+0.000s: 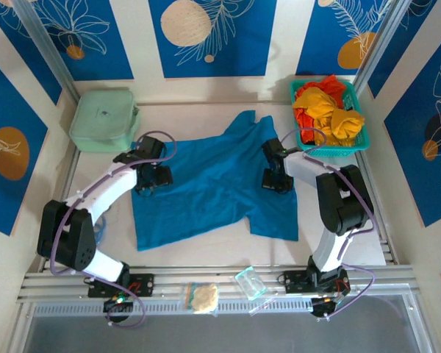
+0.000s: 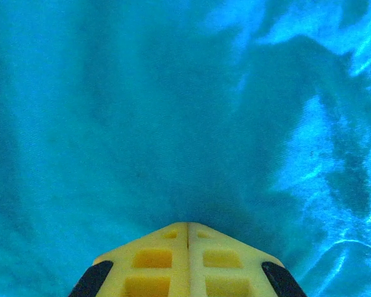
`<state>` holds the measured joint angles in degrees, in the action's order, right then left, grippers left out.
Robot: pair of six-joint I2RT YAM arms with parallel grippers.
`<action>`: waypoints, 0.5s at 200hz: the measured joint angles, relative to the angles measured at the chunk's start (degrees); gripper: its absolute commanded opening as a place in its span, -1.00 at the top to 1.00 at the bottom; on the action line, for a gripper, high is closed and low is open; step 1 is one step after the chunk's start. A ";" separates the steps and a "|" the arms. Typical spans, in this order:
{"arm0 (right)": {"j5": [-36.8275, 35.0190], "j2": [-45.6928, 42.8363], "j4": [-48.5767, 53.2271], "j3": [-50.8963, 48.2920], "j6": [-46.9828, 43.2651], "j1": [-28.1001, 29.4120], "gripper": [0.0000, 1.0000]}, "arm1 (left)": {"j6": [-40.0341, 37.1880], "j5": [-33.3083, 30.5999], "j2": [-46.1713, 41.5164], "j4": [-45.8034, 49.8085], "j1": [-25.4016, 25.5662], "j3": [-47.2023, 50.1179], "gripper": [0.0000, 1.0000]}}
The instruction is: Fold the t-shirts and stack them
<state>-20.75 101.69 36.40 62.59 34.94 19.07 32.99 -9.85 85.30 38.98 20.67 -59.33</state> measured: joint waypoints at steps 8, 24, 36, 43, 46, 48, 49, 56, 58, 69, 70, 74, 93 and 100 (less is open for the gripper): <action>0.00 -0.02 -0.48 -0.68 1.44 -0.04 1.00 | 0.42 0.09 0.00 -0.28 0.00 1.97 -0.46; -0.17 -1.27 -1.66 -2.47 4.52 -0.13 1.00 | 1.33 0.83 0.17 -0.68 -0.02 6.01 -0.43; -0.24 -2.89 -1.88 -4.57 6.84 -0.24 1.00 | 2.10 1.53 0.94 -1.07 -0.02 8.39 -0.38; -0.33 -4.07 -1.77 -6.05 8.20 -0.33 1.00 | 2.49 1.95 1.75 -1.36 -0.02 9.18 -0.34; -0.35 -4.87 -1.75 -6.80 9.01 -0.37 1.00 | 2.75 2.19 2.34 -1.60 -0.02 9.42 -0.33; -0.37 -5.14 -1.75 -7.10 9.22 -0.42 1.00 | 2.80 2.27 2.56 -1.70 -0.02 9.51 -0.32; -0.35 -5.44 -1.75 -7.43 9.42 -0.44 1.00 | 2.78 2.34 2.78 -1.77 -0.02 9.55 -0.32; -0.37 -6.99 -1.46 -9.07 10.69 -0.61 1.00 | 3.06 2.64 4.11 -2.34 -0.09 9.64 -0.30; -0.39 -7.54 -1.27 -9.62 11.13 -0.68 1.00 | 3.17 2.75 4.63 -2.58 -0.11 9.64 -0.29; -0.37 -10.43 -0.81 -12.46 13.14 -1.05 1.00 | 3.37 3.37 6.80 -3.72 -0.15 9.46 -0.28; -0.39 -10.62 -0.76 -12.66 13.25 -1.07 1.00 | 3.37 3.39 6.86 -3.74 -0.15 9.38 -0.27; -0.42 -11.85 -0.57 -13.73 13.99 -1.20 1.00 | 3.54 3.41 7.21 -3.82 -0.15 8.94 -0.27; -0.42 -17.62 0.13 -18.29 16.79 -1.66 1.00 | 3.78 3.67 8.41 -5.57 -0.17 7.98 -0.25; -0.37 -19.52 0.50 -19.65 17.59 -1.84 1.00 | 3.93 3.72 8.76 -6.12 -0.17 7.67 -0.25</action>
<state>-21.12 82.17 36.91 42.94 52.53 17.23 36.93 -6.13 94.06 32.86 20.49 -51.66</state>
